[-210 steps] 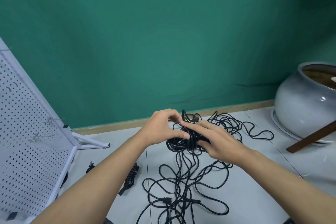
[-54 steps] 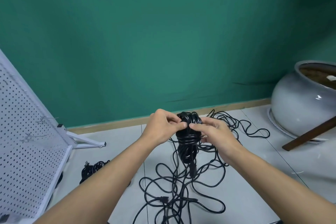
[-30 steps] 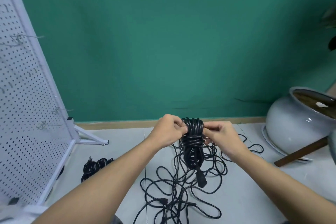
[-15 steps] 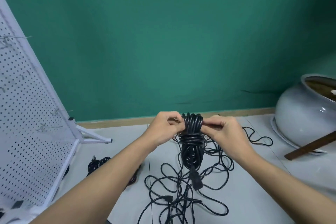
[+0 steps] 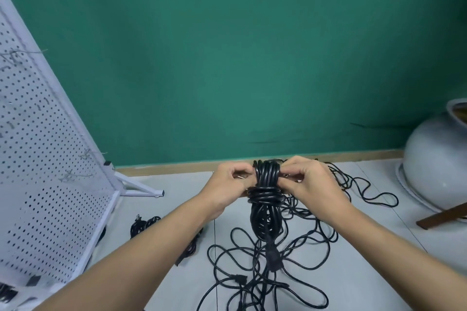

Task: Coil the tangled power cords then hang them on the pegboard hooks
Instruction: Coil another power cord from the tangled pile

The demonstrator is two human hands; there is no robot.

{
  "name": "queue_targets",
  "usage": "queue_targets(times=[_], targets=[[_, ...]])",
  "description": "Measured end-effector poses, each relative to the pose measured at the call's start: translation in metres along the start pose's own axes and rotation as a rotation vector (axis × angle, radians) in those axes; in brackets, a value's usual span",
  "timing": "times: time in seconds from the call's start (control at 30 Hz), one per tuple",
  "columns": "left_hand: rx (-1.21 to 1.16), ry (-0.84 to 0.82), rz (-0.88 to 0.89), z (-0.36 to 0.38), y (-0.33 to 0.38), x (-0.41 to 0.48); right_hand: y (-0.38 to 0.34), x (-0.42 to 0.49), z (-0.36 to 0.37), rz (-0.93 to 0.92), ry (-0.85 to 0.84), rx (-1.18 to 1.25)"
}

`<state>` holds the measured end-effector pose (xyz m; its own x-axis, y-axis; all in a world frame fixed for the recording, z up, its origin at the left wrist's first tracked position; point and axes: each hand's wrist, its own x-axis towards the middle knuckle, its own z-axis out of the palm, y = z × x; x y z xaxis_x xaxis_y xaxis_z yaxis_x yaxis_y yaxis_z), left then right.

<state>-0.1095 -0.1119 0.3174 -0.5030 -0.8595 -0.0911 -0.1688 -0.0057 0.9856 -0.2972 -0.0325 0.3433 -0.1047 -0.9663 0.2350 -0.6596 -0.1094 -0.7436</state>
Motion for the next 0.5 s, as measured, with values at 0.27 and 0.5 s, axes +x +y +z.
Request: queue_targets(times=[0.27,0.5], targets=[[-0.007,0.017,-0.138,-0.001,-0.005,0.001,0.003,0.010,0.010,0.041,-0.094,-0.091],[0.050,-0.031,-0.053,0.004,0.014,-0.012,0.002,0.009,0.008,0.076,-0.035,-0.112]])
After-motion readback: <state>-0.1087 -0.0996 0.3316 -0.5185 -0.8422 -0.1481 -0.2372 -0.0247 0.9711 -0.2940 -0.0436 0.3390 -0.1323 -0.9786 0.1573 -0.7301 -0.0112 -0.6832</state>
